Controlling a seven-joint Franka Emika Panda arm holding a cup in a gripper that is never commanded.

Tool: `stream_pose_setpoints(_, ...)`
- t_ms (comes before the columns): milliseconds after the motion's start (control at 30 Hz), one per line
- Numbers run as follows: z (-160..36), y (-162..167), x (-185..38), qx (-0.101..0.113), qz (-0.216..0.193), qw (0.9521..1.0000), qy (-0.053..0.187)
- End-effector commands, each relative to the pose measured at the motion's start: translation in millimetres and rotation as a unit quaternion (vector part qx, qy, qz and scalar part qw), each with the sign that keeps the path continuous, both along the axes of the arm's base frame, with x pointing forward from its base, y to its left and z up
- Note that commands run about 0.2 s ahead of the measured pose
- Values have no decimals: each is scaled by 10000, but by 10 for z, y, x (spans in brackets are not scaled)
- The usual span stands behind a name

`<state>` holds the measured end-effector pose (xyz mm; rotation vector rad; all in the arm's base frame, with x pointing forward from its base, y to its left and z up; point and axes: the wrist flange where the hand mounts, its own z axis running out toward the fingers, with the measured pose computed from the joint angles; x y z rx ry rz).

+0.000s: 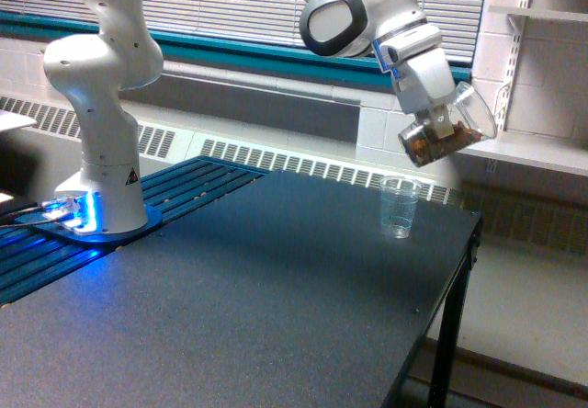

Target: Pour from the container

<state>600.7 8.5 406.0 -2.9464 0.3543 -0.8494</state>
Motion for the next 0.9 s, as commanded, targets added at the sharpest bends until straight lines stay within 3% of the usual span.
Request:
stream_pose_setpoints(33, 100, 200, -94, -434, 925, 9946, -194)
stream_pose_setpoints(500, 79, 428, -249, -670, 1867, 9798, -254)
stream_pose_setpoints(633, 134, 455, -182, -752, 2154, 9729, -366)
stream_pose_setpoints(900, 118, 553, -113, -778, 2653, 9604, -361)
